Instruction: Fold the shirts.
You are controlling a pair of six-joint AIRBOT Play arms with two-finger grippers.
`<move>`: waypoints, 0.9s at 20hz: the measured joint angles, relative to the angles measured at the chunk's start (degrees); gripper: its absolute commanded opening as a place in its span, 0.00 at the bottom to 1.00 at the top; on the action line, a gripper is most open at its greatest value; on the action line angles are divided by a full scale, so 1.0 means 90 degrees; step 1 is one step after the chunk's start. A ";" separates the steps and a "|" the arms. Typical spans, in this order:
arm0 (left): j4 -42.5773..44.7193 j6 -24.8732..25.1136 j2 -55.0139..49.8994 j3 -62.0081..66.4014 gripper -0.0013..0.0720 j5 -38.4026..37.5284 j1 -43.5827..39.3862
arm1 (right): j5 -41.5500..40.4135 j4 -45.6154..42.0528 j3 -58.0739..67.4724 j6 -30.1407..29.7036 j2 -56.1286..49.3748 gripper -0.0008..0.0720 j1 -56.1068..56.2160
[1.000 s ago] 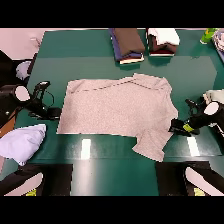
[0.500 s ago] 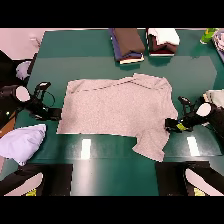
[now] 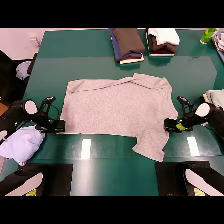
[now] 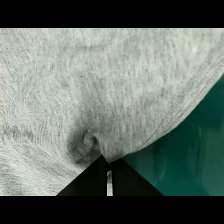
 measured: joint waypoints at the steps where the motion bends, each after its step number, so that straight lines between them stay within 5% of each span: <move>1: 0.0002 0.0000 0.0000 -0.0053 0.42 0.0049 0.0005 | 0.0002 0.0000 0.0000 0.0000 0.0000 0.04 0.0000; 3: -0.0172 0.0000 -0.0007 -0.0124 0.06 0.0175 0.0000 | 0.0017 0.0000 0.0000 0.0000 0.0000 0.04 0.0002; 10: -0.0170 0.0032 0.0238 0.0644 0.05 0.0177 -0.0002 | 0.0306 -0.0032 0.0648 -0.0041 0.0034 0.04 0.0007; 18: 0.0202 0.0053 0.1666 0.4617 0.05 -0.0272 -0.0007 | 0.0476 -0.0102 0.4201 -0.0367 0.1309 0.03 0.0007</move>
